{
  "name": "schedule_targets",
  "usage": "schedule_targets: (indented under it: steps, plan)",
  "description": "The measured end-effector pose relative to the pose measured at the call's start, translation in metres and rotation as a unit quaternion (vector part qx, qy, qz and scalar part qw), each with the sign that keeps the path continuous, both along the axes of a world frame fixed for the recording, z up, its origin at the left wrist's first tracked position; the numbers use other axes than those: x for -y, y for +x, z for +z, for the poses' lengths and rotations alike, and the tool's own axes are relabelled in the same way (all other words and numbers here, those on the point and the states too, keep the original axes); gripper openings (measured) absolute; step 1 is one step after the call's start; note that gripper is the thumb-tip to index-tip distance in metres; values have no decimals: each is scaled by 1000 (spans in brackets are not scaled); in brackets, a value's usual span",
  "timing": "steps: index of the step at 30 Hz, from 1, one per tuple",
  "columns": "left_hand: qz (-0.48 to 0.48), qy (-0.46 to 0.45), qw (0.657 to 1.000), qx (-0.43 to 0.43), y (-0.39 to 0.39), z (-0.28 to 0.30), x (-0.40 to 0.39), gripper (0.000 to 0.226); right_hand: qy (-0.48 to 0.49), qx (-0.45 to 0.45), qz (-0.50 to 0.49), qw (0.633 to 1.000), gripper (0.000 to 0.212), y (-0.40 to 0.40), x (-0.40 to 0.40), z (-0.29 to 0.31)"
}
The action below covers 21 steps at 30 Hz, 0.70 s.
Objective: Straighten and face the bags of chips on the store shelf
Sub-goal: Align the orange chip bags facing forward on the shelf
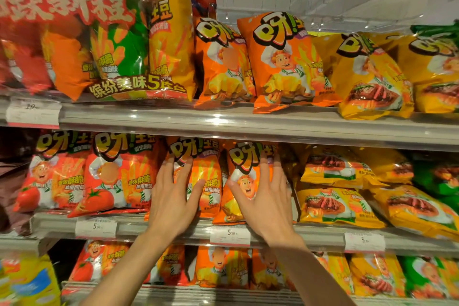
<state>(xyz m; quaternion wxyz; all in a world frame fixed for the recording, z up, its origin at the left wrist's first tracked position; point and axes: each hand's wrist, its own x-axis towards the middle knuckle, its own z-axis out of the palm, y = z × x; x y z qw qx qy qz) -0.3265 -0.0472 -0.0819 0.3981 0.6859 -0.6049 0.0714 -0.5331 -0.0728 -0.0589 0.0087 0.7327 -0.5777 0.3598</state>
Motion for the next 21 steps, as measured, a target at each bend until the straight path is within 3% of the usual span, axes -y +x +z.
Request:
schedule_targets:
  steps: [3,10,17,21]
  plan:
    - [-8,5,1000,-1,1,1,0,70,-29,-5,7,1000,85,-5,15,4]
    - [-9,7,1000,12,0,0,-1,65,4,-38,53,998,83,-4,16,-13]
    - [-29,-42,999,13,6,10,-11,58,51,80,84,992,81,-12,-7,0]
    - [-86,-98,990,-52,3,16,-34,43,49,140,77,986,61,-20,-37,-4]
